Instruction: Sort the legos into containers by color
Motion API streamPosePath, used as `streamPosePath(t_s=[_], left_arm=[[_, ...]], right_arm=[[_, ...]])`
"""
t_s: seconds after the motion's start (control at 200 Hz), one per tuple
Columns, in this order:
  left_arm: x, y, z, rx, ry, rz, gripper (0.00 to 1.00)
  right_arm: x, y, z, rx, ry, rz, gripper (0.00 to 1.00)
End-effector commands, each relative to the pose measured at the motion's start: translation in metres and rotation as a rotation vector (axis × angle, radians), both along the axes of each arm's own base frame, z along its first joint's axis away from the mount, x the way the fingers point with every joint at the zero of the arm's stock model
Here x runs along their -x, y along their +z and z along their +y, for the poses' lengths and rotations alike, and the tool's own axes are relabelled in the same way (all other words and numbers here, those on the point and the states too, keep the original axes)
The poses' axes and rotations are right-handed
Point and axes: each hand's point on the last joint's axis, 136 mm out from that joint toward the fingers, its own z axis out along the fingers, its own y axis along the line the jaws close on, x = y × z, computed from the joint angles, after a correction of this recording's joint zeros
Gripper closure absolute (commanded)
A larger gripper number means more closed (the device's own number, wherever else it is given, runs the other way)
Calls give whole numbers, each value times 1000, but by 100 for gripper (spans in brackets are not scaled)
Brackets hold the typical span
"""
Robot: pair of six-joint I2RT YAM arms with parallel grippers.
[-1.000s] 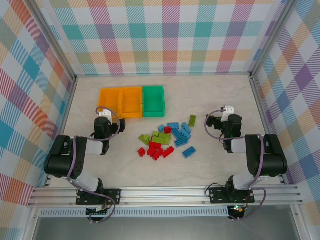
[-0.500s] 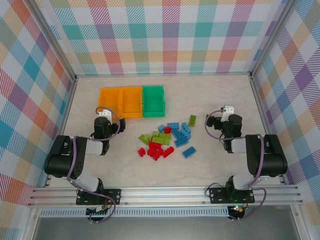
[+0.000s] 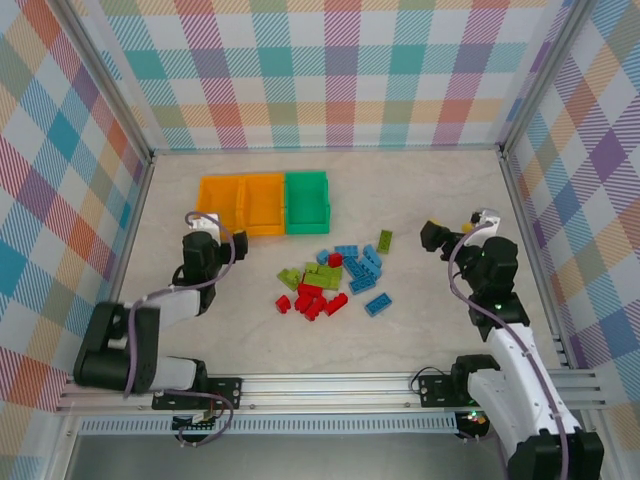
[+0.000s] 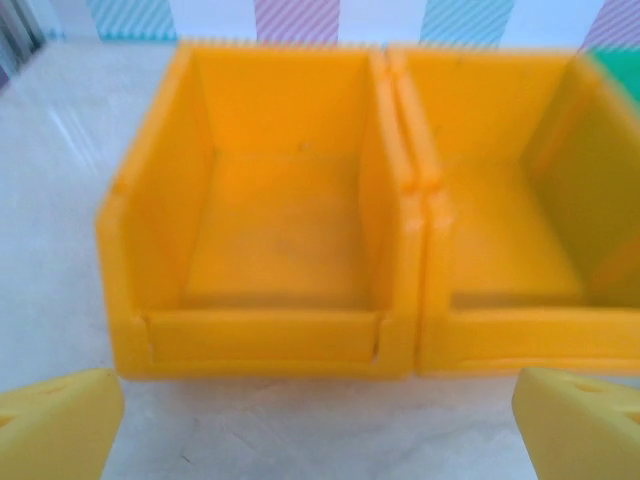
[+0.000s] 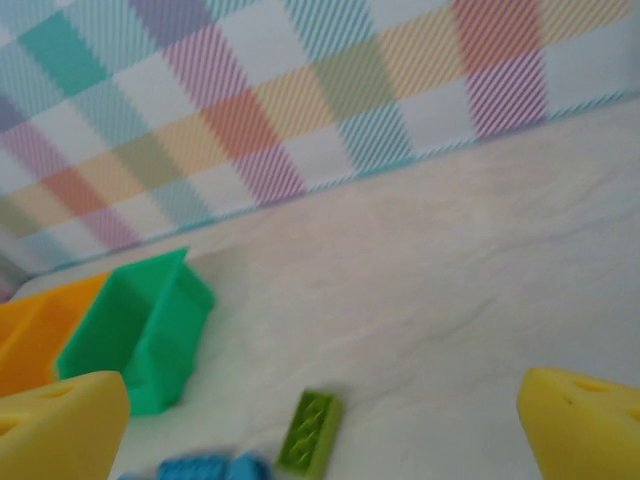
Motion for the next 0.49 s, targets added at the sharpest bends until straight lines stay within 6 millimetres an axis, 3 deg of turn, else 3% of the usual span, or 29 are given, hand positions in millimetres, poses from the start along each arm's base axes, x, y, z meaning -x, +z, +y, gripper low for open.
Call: streamPosePath(t_s=[0.0, 0.11, 0.205, 0.365, 0.49], left_arm=[[12, 52, -13, 146, 1, -48, 0], [24, 91, -51, 315, -114, -47, 0], [34, 96, -79, 398, -133, 47, 0], [63, 61, -123, 416, -141, 333, 2], [105, 10, -139, 297, -137, 608, 6]], right_arm=[[45, -52, 48, -111, 185, 361, 0], [67, -61, 94, -52, 337, 472, 0], [80, -67, 131, -6, 441, 547, 0], [95, -78, 170, 96, 526, 645, 0], [105, -80, 185, 167, 569, 667, 0]])
